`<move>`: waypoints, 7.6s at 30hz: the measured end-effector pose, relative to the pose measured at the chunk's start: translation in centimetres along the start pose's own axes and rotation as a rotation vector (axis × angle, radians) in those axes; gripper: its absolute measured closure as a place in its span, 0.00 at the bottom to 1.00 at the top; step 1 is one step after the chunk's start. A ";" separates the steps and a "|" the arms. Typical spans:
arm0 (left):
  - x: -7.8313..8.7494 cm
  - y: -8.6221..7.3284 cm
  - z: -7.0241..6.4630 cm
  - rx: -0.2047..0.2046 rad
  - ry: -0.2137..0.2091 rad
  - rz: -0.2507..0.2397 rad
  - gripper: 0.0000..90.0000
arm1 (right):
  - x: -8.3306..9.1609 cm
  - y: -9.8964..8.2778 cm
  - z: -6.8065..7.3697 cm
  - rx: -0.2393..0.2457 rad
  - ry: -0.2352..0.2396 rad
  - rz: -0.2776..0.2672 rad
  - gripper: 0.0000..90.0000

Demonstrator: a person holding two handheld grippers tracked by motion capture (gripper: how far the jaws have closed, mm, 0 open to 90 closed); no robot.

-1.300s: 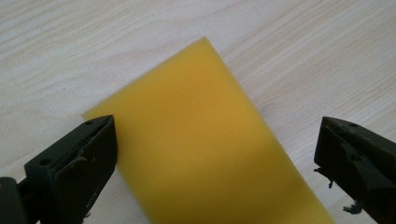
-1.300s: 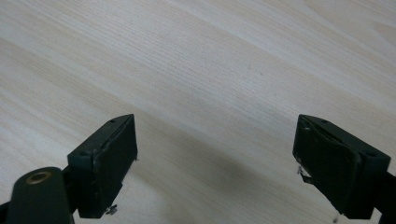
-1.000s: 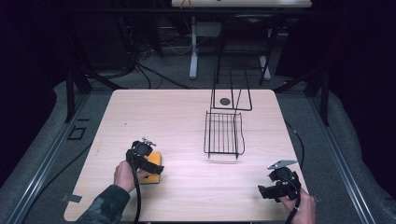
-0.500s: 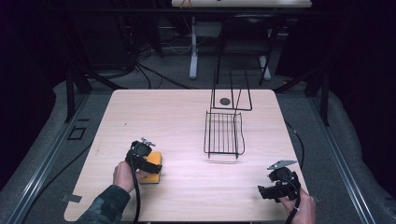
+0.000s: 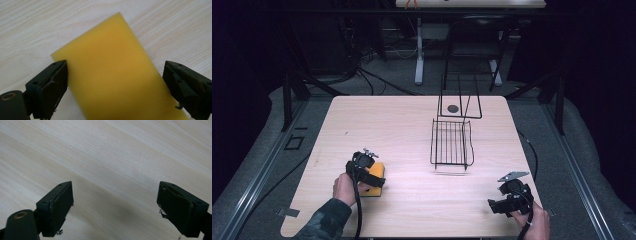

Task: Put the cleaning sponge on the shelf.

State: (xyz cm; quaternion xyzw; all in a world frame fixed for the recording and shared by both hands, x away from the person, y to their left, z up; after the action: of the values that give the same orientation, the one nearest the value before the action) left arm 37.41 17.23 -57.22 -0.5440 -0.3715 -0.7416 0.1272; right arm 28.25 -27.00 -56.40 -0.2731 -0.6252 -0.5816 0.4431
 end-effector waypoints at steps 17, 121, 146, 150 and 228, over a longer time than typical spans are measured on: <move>1.2 0.4 -0.4 -0.028 0.006 -0.040 0.20 | 0.0 0.0 0.0 0.001 -0.002 0.001 0.15; 6.2 14.4 -4.7 -0.295 -0.078 -0.242 0.24 | -0.7 -0.1 0.3 0.022 0.002 0.047 0.15; 4.3 17.9 -5.4 -0.288 -0.095 -0.269 0.24 | -0.7 -0.1 0.4 0.028 -0.006 0.041 0.15; 3.6 18.3 -5.6 -0.280 -0.106 -0.288 0.24 | -0.7 -0.2 0.3 0.027 -0.008 0.048 0.15; -5.4 23.5 -10.1 -0.193 -0.051 -0.303 0.24 | -0.4 -0.3 0.2 0.032 -0.003 0.043 0.15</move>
State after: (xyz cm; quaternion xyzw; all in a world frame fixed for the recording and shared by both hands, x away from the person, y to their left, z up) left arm 46.18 -7.09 -53.72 -0.5100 -0.3794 -0.7705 -0.0483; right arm 28.15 -26.75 -56.86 -0.2803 -0.6289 -0.5616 0.4588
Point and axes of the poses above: each handheld gripper's, and its own axes: x roughly backward along the jaws, y roughly out of its top, z roughly to its left, the point moved 3 cm from there along -x, roughly forward along the jaws, and after that the axes turned 15 degrees about -x, right-handed, at the moved point
